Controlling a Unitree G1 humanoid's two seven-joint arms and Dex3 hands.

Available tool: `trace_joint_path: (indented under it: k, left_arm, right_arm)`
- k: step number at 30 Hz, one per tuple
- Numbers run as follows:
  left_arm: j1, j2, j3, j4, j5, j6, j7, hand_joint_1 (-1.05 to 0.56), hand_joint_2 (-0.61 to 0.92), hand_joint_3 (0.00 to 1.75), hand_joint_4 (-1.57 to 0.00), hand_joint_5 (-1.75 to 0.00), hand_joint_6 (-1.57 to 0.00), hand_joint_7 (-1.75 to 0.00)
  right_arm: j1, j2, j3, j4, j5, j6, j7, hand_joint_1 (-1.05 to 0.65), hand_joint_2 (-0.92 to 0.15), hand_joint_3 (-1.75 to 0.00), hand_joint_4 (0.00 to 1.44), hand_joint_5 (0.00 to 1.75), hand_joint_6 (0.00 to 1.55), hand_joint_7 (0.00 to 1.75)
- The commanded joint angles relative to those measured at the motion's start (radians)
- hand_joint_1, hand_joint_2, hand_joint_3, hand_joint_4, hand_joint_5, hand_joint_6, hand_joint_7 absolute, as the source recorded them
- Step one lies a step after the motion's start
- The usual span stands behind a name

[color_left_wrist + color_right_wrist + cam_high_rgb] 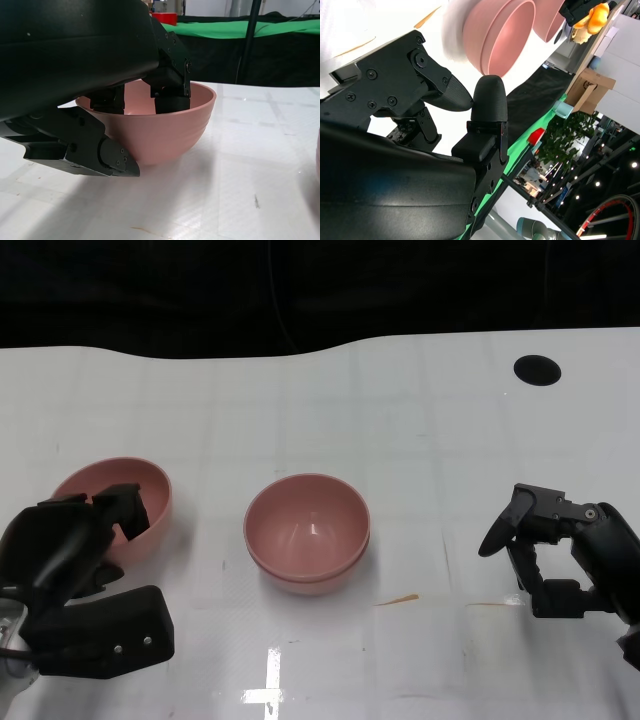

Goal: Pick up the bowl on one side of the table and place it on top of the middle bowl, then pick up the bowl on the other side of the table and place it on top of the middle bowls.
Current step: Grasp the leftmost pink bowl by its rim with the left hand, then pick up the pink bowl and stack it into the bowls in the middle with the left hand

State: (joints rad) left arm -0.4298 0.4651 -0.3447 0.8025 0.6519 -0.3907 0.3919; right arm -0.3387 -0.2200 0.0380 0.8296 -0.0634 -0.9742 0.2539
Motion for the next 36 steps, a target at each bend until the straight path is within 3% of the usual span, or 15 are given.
trace_joint_path:
  k: [1,9,20,36]
  left_arm:
    - [0.018,0.029,0.012,-0.031,-0.002,-0.009,-0.002,0.10,0.92,0.12,-0.65,-1.75,-0.53,-1.71]
    - [0.055,0.061,0.021,-0.170,0.010,0.019,-0.045,0.14,0.88,0.09,-0.66,-1.75,-0.55,-1.72]
    - [0.054,0.093,0.085,-0.334,-0.083,0.033,-0.296,0.17,0.90,0.07,-0.64,-1.75,-0.51,-1.75]
    - [0.001,0.090,0.102,-0.365,-0.090,-0.051,-0.360,0.11,0.88,0.16,-0.75,-1.75,-0.63,-1.68]
  right_arm:
    - [-0.009,-0.007,-0.006,0.008,0.010,-0.004,0.006,-0.07,-0.52,-1.25,0.88,1.75,0.75,1.52]
    - [-0.010,-0.008,-0.005,0.013,0.000,-0.005,0.000,-0.08,-0.52,-1.24,0.88,1.75,0.76,1.51]
    - [-0.019,-0.001,0.000,0.020,-0.015,-0.001,-0.013,-0.07,-0.52,-1.24,0.89,1.75,0.77,1.51]
    - [-0.022,0.001,0.000,0.025,-0.036,0.003,-0.029,-0.08,-0.53,-1.24,0.90,1.75,0.78,1.50]
